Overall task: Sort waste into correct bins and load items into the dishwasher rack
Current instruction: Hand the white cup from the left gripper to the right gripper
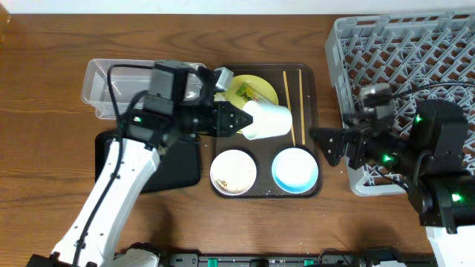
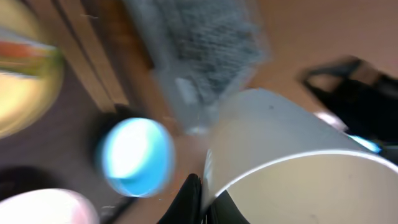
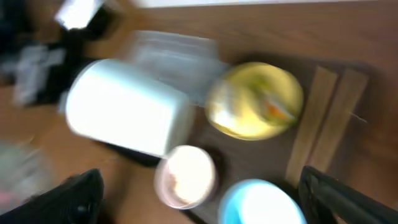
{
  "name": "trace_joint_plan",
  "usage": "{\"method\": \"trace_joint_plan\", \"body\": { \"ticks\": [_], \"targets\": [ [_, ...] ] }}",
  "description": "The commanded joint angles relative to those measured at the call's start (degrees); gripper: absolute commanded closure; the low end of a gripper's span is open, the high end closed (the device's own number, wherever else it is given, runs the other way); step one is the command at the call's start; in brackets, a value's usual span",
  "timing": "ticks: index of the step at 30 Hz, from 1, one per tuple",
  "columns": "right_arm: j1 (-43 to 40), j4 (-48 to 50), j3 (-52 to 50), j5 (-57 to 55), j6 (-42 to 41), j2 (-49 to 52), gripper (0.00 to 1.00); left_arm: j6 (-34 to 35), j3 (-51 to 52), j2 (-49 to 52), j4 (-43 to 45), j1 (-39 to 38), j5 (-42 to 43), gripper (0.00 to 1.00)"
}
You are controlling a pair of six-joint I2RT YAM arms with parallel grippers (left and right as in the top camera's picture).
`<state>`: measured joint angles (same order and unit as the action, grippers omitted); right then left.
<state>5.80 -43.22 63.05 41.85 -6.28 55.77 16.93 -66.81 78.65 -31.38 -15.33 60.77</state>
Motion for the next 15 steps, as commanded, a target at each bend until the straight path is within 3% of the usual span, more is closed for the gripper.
{"method": "trace_joint_plan", "body": {
  "ticks": [1, 8, 15],
  "targets": [
    [1.16, 3.15, 1.03, 19.80, 6.84, 2.54, 0.05, -3.87, -0.72, 0.02, 0.33, 1.40, 23.19, 0.94],
    [7.30, 12.39, 1.03, 28.50, 6.73, 7.78, 0.04, -3.85, -0.72, 0.02, 0.70, 1.40, 26.67, 0.94],
    [11.89, 16.81, 1.03, 28.24, 4.61, 10.10, 0.20, -4.11, -0.72, 0.02, 0.72, 1.40, 26.64, 0.94]
  ]
}}
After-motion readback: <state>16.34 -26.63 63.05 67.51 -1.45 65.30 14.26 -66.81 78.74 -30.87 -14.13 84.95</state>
